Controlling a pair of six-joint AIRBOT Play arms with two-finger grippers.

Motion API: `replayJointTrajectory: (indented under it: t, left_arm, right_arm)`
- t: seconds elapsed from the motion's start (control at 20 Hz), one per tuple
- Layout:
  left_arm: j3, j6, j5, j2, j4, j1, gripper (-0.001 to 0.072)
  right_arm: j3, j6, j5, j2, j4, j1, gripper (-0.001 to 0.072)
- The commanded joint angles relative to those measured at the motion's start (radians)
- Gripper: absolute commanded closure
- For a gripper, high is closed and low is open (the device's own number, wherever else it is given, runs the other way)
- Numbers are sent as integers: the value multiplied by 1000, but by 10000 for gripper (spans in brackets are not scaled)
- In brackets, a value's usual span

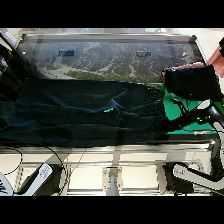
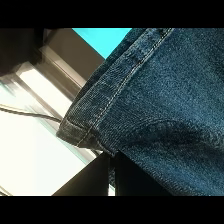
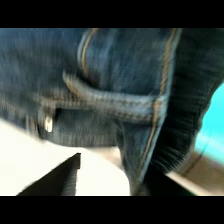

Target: Fold the clothes and pants, and hang the long-sleeved shirts on hangers.

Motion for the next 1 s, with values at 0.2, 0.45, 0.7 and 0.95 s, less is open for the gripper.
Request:
replayJointTrajectory:
  t: [0.2,0.45,0.7,0.95]
  left_arm:
    - [1,60,1,-40,0,0,686]
    - [19,77,36,-40,1,2,687]
    - [102,79,29,-40,-3,1,687]
    - [129,105,-22,-40,-3,1,686]
  right_arm:
    - [23,55,148,-1,-96,-3,687]
    - [248,124,256,64,-206,-158,689]
    - [417,150,260,121,-38,-370,690]
    - [456,267,274,120,-171,-390,690]
